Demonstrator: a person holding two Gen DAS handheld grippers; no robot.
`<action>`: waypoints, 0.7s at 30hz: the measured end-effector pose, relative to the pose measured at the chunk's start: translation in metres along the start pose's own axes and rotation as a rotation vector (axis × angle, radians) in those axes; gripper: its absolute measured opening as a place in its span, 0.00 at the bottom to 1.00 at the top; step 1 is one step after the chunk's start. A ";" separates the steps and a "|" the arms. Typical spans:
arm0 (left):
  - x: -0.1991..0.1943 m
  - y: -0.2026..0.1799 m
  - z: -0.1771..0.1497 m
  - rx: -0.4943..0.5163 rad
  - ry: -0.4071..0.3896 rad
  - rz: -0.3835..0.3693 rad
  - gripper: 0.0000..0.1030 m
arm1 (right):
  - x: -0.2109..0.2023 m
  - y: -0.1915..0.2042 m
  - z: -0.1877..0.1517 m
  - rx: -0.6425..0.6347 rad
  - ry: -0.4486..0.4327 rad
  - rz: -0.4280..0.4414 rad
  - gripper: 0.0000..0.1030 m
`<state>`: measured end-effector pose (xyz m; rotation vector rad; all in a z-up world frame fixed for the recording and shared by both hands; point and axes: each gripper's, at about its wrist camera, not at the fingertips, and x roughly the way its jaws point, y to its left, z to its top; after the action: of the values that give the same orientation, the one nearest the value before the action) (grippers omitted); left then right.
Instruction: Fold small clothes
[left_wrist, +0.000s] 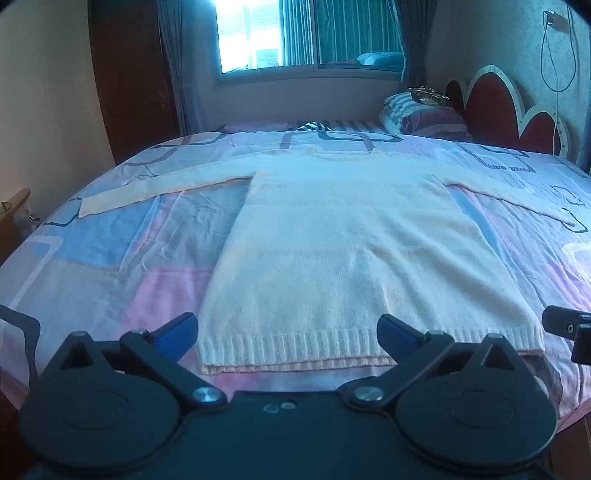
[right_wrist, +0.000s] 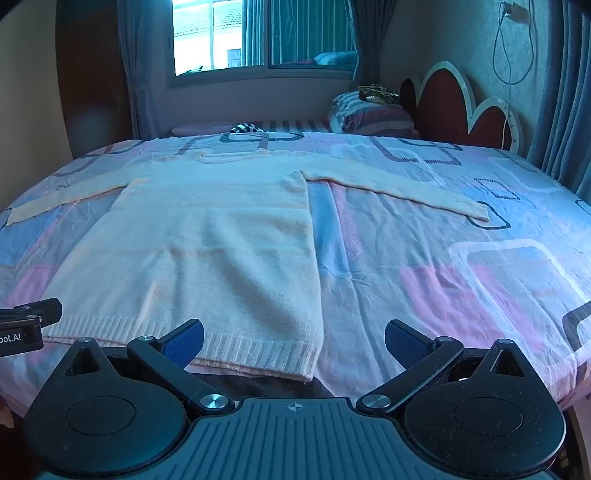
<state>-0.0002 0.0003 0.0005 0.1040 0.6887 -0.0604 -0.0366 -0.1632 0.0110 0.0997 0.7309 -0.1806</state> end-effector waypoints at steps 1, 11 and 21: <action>0.000 0.000 0.000 0.002 -0.001 -0.001 0.99 | 0.000 0.000 0.000 0.001 -0.004 0.000 1.00; 0.000 -0.002 -0.001 0.016 0.009 0.012 0.99 | 0.002 -0.001 -0.001 0.000 0.002 -0.002 1.00; 0.001 -0.002 -0.004 0.009 0.013 0.017 0.99 | 0.003 -0.002 -0.003 0.001 0.004 0.003 1.00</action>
<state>-0.0021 -0.0013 -0.0040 0.1187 0.7009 -0.0467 -0.0365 -0.1649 0.0071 0.1019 0.7350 -0.1780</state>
